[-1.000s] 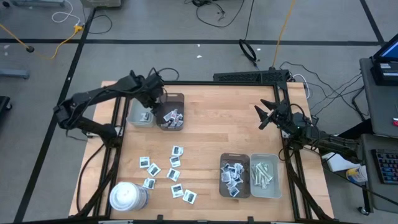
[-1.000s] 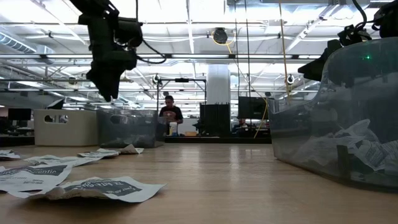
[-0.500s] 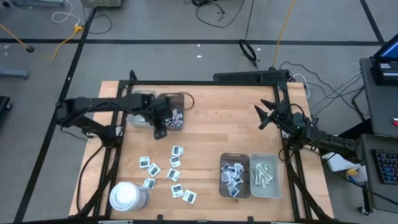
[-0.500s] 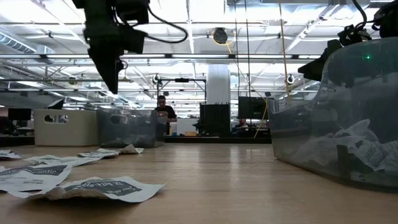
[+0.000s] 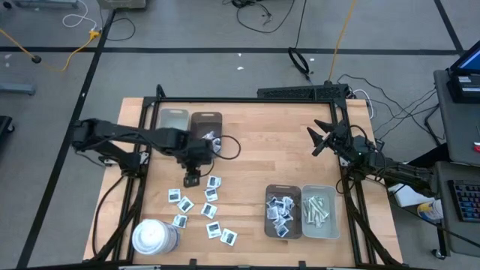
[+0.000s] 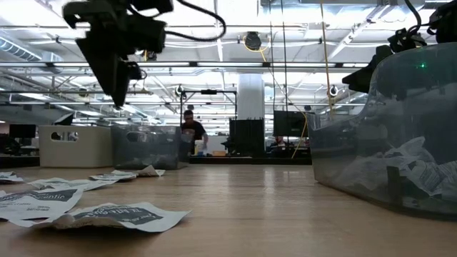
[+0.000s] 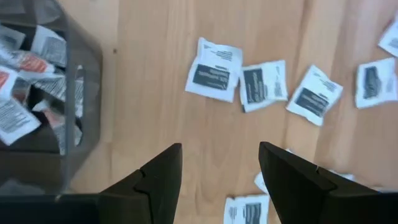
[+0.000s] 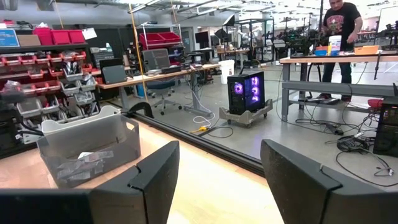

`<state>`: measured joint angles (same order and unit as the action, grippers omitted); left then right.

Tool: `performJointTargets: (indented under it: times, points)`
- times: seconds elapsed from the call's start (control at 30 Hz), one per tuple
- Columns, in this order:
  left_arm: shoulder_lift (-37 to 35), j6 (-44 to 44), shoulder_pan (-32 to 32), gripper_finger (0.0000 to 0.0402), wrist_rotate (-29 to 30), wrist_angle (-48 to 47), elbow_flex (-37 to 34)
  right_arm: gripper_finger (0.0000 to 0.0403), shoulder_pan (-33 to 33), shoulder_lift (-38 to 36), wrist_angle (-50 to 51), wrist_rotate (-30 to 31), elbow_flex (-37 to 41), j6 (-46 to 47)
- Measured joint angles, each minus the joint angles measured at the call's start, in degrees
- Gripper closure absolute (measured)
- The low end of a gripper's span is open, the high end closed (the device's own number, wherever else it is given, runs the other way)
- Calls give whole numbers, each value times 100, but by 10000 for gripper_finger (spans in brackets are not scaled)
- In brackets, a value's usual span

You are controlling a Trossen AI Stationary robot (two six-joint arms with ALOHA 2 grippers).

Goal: Pick & Place First Aid Supplies
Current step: Put the white towelette pack into the top gray bin

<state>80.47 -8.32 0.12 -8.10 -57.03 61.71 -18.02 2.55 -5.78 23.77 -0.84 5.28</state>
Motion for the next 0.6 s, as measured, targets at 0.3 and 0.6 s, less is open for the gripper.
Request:
performJointTargets:
  times: [0.3,0.6]
  points:
    - [778,26,15,183,4,-204,756,181,-2,-2,0,4,1,-1]
    - [1186,35,-2,183,5,-413,1399,181,0,-2,0,2,0,-2]
